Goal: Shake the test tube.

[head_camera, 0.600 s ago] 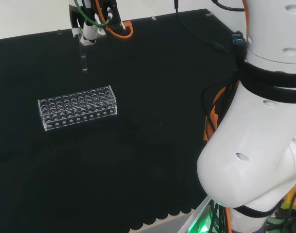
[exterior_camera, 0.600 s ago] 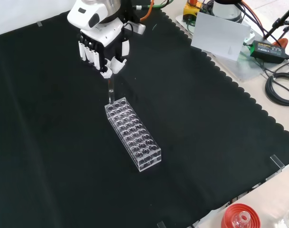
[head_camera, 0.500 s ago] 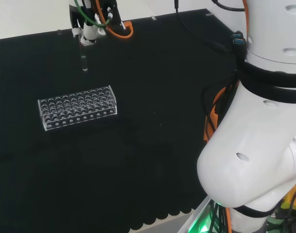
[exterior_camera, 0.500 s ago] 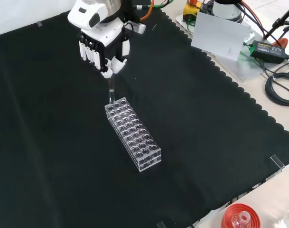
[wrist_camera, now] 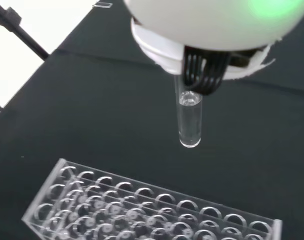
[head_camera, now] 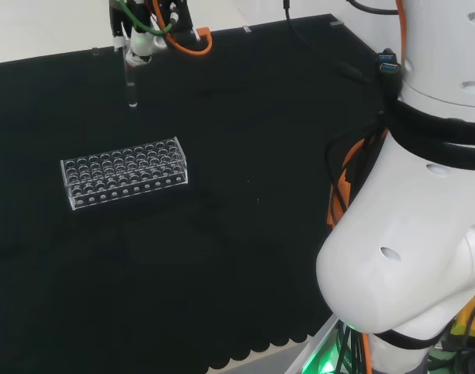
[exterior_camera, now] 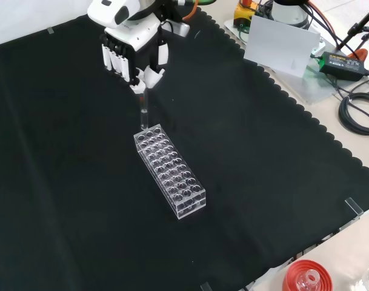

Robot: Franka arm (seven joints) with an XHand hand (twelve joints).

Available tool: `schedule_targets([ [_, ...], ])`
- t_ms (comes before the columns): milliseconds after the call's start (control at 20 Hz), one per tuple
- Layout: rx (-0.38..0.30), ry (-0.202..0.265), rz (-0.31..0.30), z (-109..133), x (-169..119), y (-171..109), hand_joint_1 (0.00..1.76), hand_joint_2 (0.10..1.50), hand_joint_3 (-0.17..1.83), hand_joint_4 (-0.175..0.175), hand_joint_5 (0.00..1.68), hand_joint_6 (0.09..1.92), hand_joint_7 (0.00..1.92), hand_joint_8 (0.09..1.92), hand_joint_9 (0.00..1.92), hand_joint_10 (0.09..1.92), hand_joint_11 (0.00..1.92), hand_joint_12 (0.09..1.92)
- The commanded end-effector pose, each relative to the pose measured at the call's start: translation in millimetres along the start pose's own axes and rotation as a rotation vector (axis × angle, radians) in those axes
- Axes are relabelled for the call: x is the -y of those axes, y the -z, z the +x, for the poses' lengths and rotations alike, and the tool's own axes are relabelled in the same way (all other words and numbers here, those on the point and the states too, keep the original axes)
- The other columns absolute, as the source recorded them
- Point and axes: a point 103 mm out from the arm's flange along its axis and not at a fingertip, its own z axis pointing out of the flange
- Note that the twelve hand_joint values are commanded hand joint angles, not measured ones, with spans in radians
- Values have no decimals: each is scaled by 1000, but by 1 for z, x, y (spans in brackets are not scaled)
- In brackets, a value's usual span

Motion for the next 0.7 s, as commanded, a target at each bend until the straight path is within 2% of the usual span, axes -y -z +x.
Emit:
schedule_targets([
  [50,-101,121,7,59,-8,6,1448,469,868,-175,1380,525,1532,541,1382,408,1161,1017],
  [200,-155,172,6,85,-12,10,1448,469,868,-175,1380,524,1532,540,1382,407,1161,1017],
  [300,-142,169,5,86,-12,9,1448,469,868,-175,1381,524,1533,539,1382,407,1161,1017],
  [450,-76,101,20,60,-7,0,1448,469,868,-175,1381,523,1534,538,1383,406,1160,1016],
  [700,59,-61,63,-12,12,-15,1449,468,868,-175,1382,522,1534,536,1383,405,1159,1016],
])
